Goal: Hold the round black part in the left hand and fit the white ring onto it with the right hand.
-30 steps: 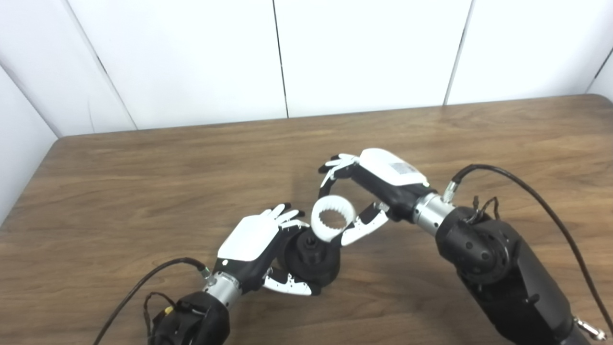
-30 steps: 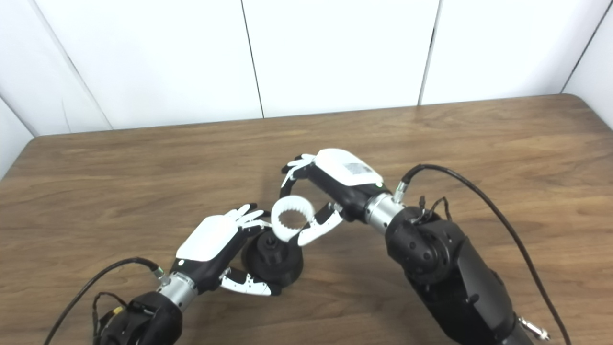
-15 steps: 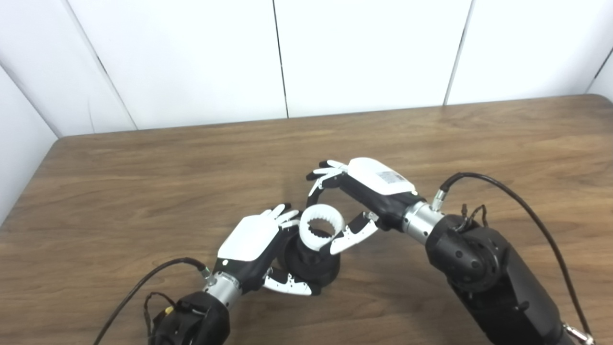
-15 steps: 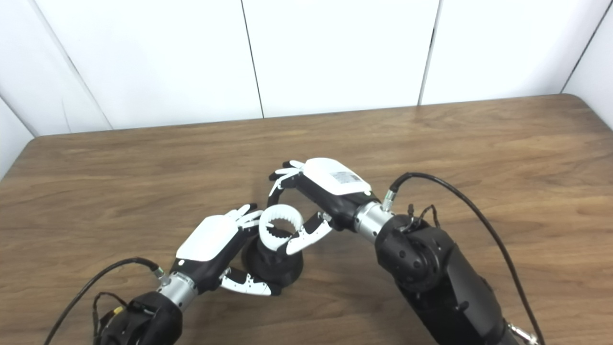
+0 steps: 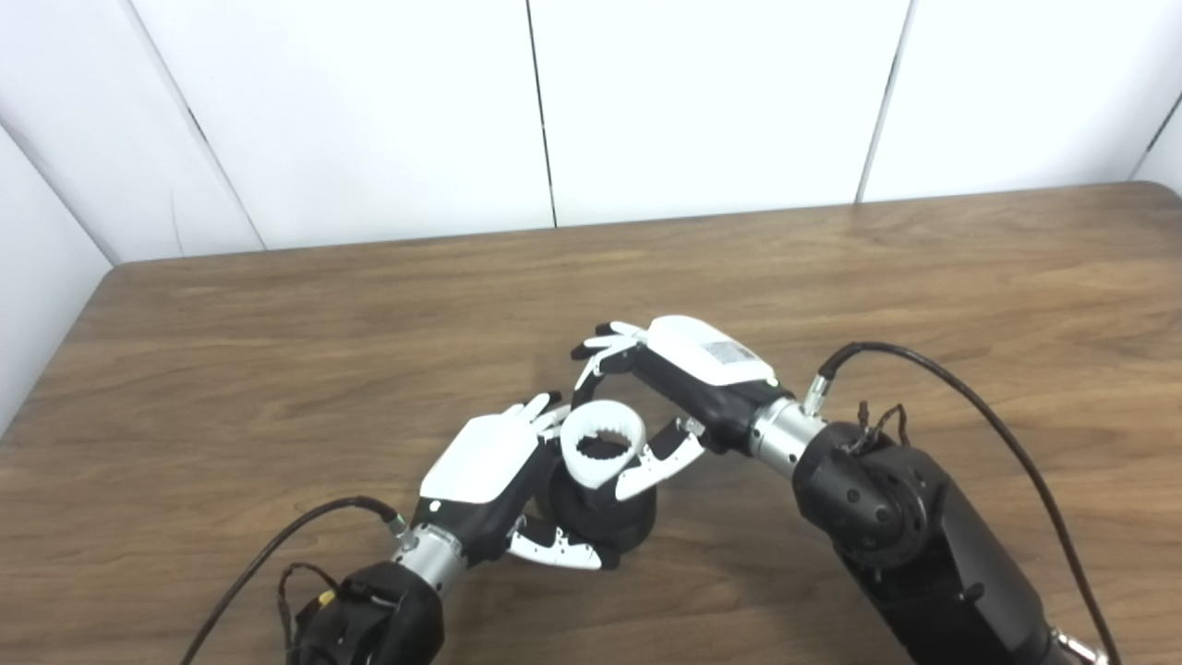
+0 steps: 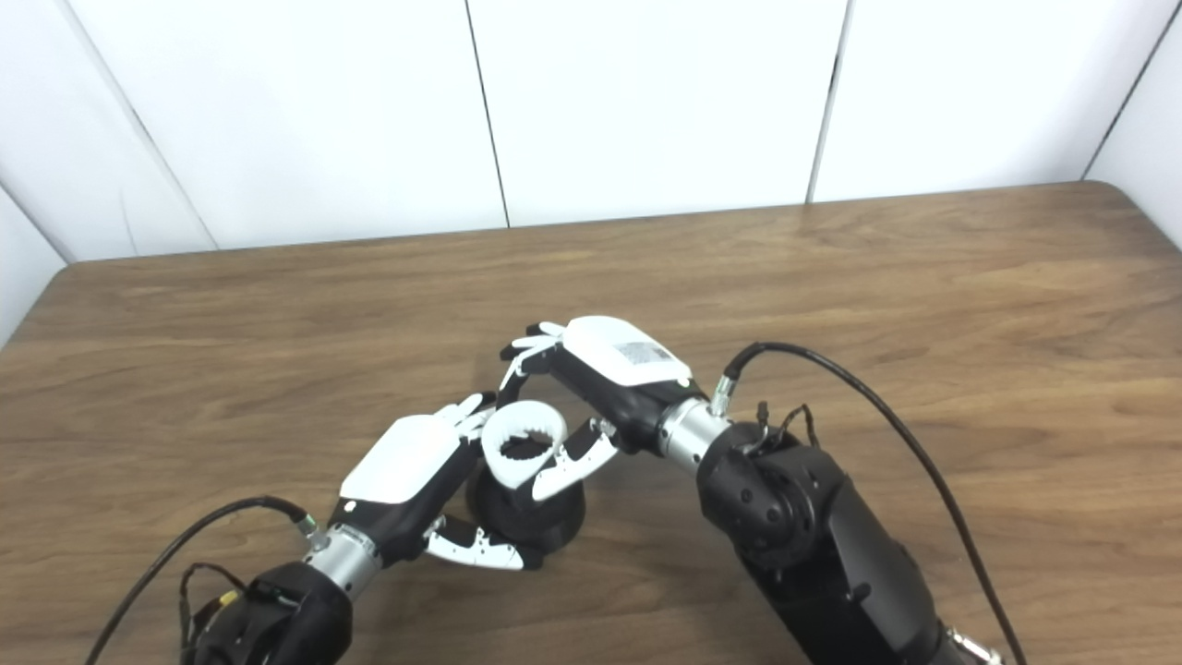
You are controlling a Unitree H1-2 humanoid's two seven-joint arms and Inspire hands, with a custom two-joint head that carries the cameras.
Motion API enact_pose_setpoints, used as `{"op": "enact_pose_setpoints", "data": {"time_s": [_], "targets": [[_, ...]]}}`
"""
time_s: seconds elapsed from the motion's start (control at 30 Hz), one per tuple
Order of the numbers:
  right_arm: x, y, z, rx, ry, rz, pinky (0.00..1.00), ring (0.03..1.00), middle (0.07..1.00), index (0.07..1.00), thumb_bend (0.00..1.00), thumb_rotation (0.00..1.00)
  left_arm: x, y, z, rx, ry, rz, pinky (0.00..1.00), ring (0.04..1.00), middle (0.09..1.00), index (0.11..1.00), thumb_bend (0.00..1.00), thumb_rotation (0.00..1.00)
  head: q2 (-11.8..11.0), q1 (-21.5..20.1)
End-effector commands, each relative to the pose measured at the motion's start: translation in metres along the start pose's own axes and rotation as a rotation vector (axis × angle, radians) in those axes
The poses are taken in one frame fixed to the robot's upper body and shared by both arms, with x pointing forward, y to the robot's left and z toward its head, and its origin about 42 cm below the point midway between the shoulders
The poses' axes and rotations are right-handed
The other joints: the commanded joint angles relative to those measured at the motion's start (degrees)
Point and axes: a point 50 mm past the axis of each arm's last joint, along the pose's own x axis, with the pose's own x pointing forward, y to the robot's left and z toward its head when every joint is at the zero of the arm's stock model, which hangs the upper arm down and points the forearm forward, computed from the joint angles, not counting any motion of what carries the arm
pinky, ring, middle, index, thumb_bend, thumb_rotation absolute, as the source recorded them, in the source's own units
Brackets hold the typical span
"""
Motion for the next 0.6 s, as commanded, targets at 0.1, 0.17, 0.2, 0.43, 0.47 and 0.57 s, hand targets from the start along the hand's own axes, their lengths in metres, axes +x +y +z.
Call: {"op": "enact_pose_setpoints", "data": {"time_s": [0.1,0.17,0.2,0.43,0.47,0.57], "targets": [[0.0028,-0.0046,0.0088,-0.03,-0.048,-0.027,0.88,0.961,0.875,0.608,0.76,0.28,0.0007,0.0029,-0.0024,0.04,0.019,-0.017,0.96,0.99,0.927,0.694,0.75,0.39,0.1,0.2],[0.0023,-0.0034,0.0091,-0.03,-0.047,-0.023,0.88,0.962,0.876,0.608,0.75,0.28,0.0007,0.0032,-0.0025,0.041,0.02,-0.018,0.96,0.991,0.928,0.696,0.75,0.39,0.1,0.1],[0.0019,-0.0027,0.0092,-0.029,-0.047,-0.021,0.88,0.962,0.875,0.607,0.76,0.27,0.0008,0.0033,-0.0026,0.043,0.019,-0.017,0.96,0.991,0.928,0.699,0.75,0.4,0.2,0.1],[-0.0008,-0.0011,0.0091,-0.029,-0.054,-0.022,0.88,0.961,0.873,0.603,0.75,0.27,0.0013,0.0024,-0.0033,0.047,0.02,-0.017,0.95,0.987,0.926,0.704,0.76,0.41,0.2,0.1],[-0.0011,-0.0012,0.0091,-0.029,-0.055,-0.023,0.88,0.961,0.873,0.602,0.75,0.27,0.0014,0.0026,-0.0032,0.049,0.02,-0.017,0.95,0.987,0.926,0.705,0.76,0.41,0.2,0.1],[-0.0021,-0.0012,0.0083,-0.026,-0.06,-0.027,0.88,0.961,0.873,0.6,0.75,0.26,0.0019,0.0035,-0.0027,0.047,0.018,-0.014,0.95,0.985,0.923,0.702,0.76,0.41,0.3,0.1]]}}
